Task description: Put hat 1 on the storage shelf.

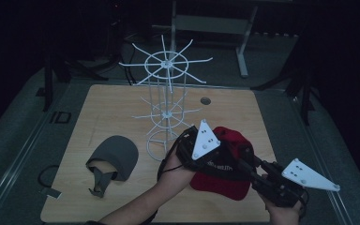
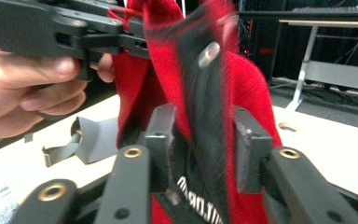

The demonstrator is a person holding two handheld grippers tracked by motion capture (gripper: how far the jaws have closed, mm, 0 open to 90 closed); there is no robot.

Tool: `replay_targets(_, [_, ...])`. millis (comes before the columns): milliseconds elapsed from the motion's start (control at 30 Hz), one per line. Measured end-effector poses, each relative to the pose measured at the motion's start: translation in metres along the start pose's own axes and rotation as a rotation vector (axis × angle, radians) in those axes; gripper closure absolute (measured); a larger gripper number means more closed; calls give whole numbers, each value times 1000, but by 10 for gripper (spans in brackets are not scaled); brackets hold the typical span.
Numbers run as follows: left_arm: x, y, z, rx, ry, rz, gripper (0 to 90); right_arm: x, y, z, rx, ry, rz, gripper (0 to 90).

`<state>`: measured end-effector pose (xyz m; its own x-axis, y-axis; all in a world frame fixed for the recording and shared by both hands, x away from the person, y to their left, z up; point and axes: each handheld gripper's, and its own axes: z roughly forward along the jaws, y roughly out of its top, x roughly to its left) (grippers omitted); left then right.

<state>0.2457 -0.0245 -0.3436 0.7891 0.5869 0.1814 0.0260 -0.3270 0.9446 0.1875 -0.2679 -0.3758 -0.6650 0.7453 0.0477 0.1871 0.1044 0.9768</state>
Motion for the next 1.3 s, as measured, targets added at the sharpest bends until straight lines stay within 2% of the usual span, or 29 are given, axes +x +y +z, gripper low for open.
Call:
replay_targets(100, [0, -1, -1, -6, -4, 4, 850, -1, 1, -10, -23, 8, 0, 568])
replay_targets(200, [2, -3, -4, -18, -8, 22, 850, -3, 3, -17, -29, 12, -6, 549])
replay_targets(267, [6, -5, -6, -20, -7, 21, 849, -5, 5, -21, -35, 8, -8, 550])
replay_targets(333, [13, -10, -8, -24, -33, 4, 849, -8, 8, -23, -35, 17, -17, 550])
replay_targets(367, [16, -13, -10, -26, -27, 5, 849, -9, 9, -23, -32, 19, -17, 550])
replay_targets(400, [19, -15, -11, -34, -55, 0, 849, -10, 11, -23, -35, 25, -15, 550])
replay_targets(467, [23, -20, -14, -37, -59, 6, 849, -13, 13, -22, -29, 21, -20, 558])
replay_targets(500, [26, -22, -15, -48, -94, -5, 848, -14, 14, -20, -27, 19, -22, 559])
replay_targets(533, [27, -23, -17, -41, -102, 0, 848, -16, 15, -19, -22, 22, -21, 560])
replay_targets(600, [31, -24, -19, -39, -159, 19, 848, -17, 16, -15, -12, 32, -16, 567])
replay_targets(633, [33, -24, -20, -33, -173, 32, 847, -17, 17, -12, -8, 44, -22, 565])
replay_targets(667, [35, -24, -21, -35, -218, 38, 847, -16, 17, -10, 0, 54, -25, 565])
replay_targets(700, [37, -24, -23, -41, -244, 53, 847, -16, 18, -8, 4, 69, -25, 565])
replay_targets(767, [40, -23, -27, -48, -291, 71, 846, -12, 19, -3, 14, 107, -36, 563])
replay_targets(833, [43, -23, -30, -60, -317, 90, 846, -10, 19, 1, 26, 134, -46, 558])
replay_targets(867, [45, -24, -32, -69, -349, 90, 846, -9, 20, 4, 31, 146, -53, 556])
replay_targets(900, [46, -24, -33, -67, -349, 95, 846, -7, 20, 7, 41, 151, -61, 555])
replay_targets(1067, [48, -27, -38, -85, -433, 115, 845, -1, 25, 20, 74, 224, -97, 533])
replay_targets(1167, [44, -28, -38, -79, -453, 130, 845, 3, 27, 25, 81, 259, -119, 512])
replay_targets(1300, [39, -27, -37, -73, -474, 147, 844, 9, 29, 30, 97, 314, -153, 527])
